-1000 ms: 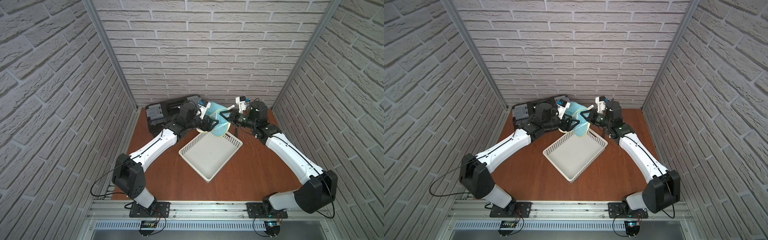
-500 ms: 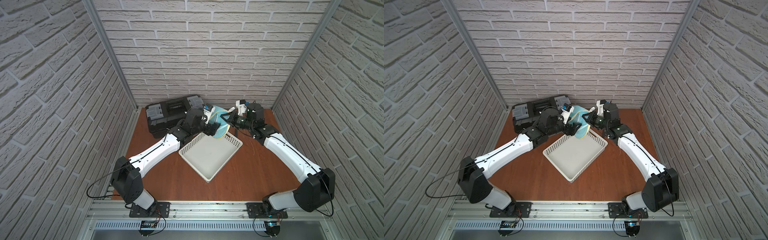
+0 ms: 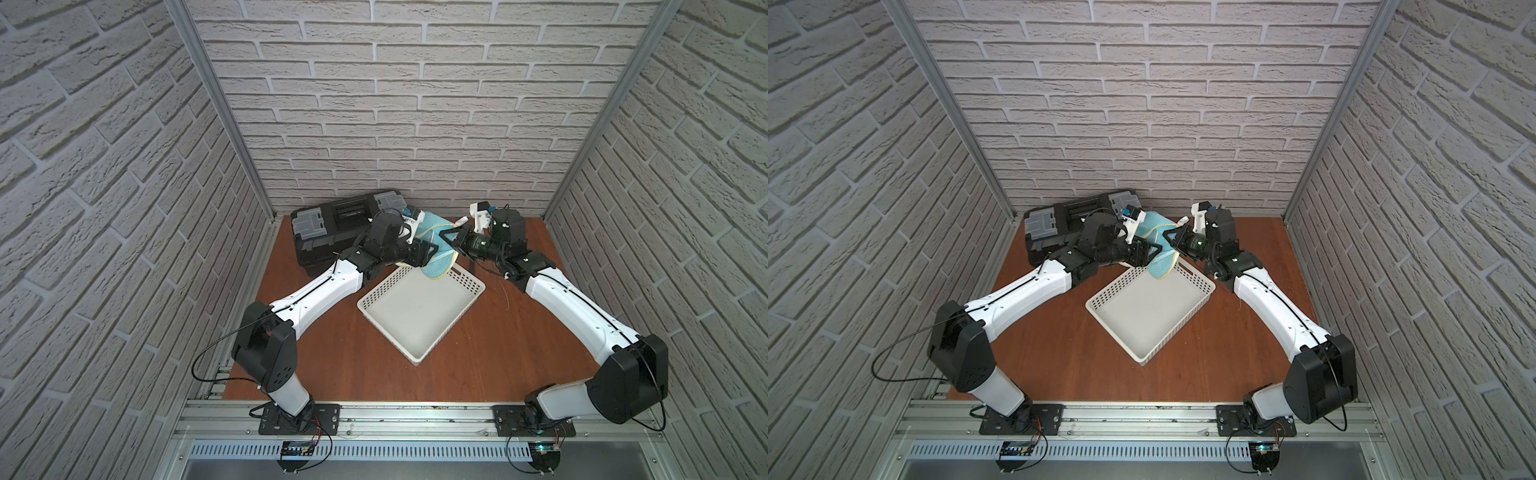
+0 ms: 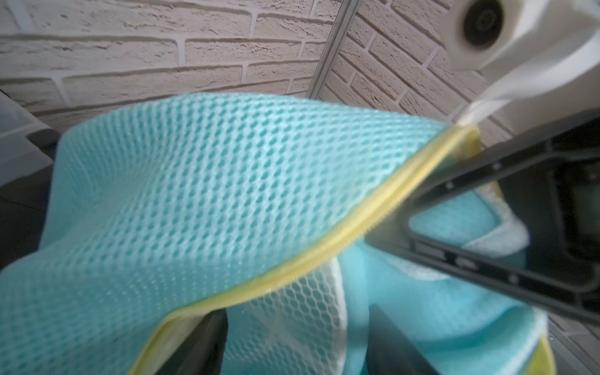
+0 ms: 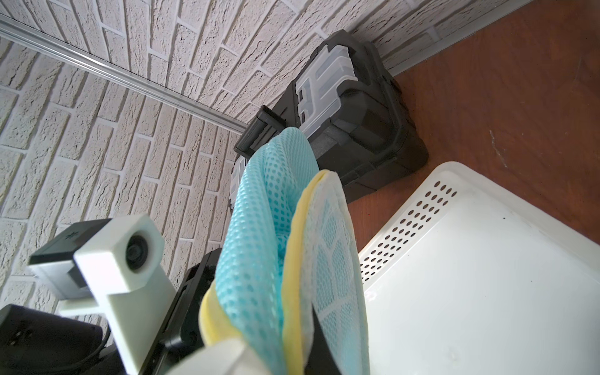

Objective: Turn the laundry bag inside out
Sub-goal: Turn over the laundry bag.

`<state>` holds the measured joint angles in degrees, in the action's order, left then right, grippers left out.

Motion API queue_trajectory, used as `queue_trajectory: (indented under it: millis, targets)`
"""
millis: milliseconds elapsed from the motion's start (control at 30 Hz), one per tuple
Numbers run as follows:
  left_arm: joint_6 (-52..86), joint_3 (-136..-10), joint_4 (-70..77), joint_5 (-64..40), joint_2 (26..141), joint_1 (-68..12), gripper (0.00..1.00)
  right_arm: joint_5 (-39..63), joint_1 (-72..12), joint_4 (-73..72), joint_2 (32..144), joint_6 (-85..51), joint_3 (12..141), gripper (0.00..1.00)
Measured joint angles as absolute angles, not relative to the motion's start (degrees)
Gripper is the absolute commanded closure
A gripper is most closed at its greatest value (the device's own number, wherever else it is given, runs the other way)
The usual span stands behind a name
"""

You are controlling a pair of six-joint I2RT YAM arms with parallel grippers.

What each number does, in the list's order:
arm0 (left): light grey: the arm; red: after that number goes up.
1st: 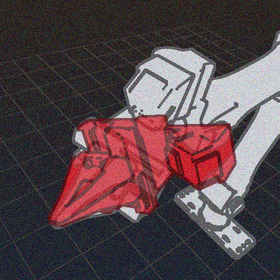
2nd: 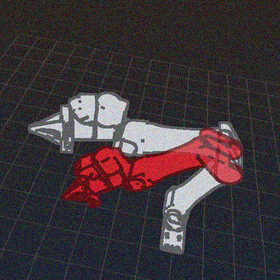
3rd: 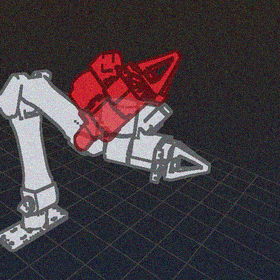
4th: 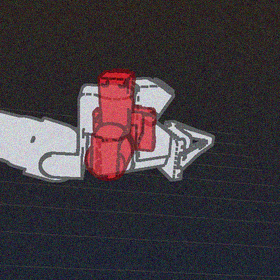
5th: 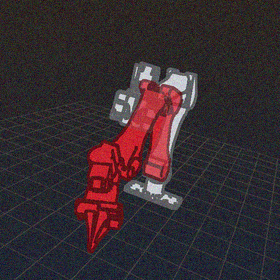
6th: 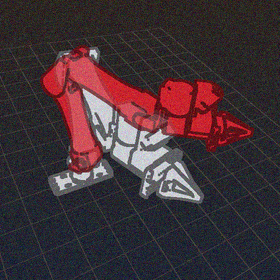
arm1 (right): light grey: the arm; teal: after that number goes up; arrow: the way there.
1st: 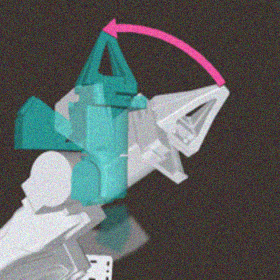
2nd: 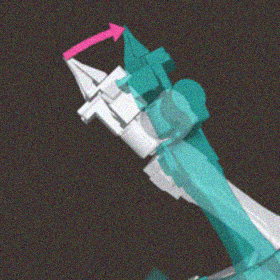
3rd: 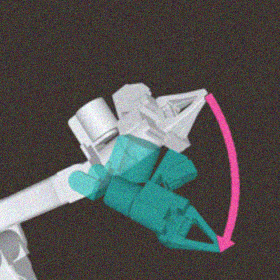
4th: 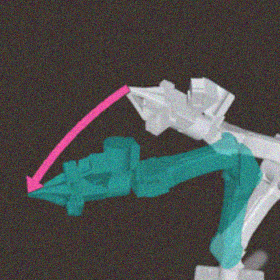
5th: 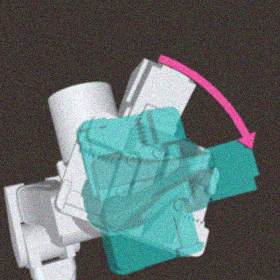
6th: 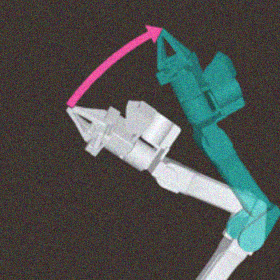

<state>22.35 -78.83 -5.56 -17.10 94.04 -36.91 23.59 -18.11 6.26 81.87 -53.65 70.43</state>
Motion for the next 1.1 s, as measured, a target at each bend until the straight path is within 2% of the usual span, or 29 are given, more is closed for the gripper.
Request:
queue_trajectory:
  millis: [200, 467, 567, 633, 700, 800, 900, 1100]
  targets:
    - [23.6, -80.1, -5.2, -19.9, 94.9, -36.9, 0.73, 24.0, -18.0, 3.5, 82.2, -55.8, 69.7, 0.97]
    - [20.5, -83.5, -7.1, -19.0, 95.6, -37.6, 0.98, 23.2, -18.0, 0.4, 82.2, -57.3, 69.6, 0.97]
    - [18.2, -84.2, -8.6, -17.0, 95.7, -38.3, 1.00, 22.9, -18.0, 0.1, 82.2, -57.2, 69.1, 0.97]
    - [16.5, -84.3, -9.5, -15.2, 95.7, -38.8, 1.00, 22.5, -18.0, 0.6, 82.2, -56.5, 68.9, 0.87]
    - [14.7, -84.3, -10.3, -13.3, 95.7, -39.6, 1.00, 21.6, -18.0, 2.8, 82.0, -54.8, 68.9, 0.62]
    - [11.2, -84.3, -11.5, -10.4, 95.7, -39.8, 1.00, 19.6, -18.4, 9.1, 80.7, -49.5, 69.5, 0.36]
    - [6.3, -84.0, -13.0, -8.4, 95.5, -39.6, 1.00, 15.0, -18.3, 17.8, 78.5, -40.9, 71.9, 0.32]
    - [-5.8, -81.8, -19.2, -9.6, 94.6, -38.5, 1.00, 9.9, -17.2, 32.0, 73.4, -23.0, 79.6, 0.34]
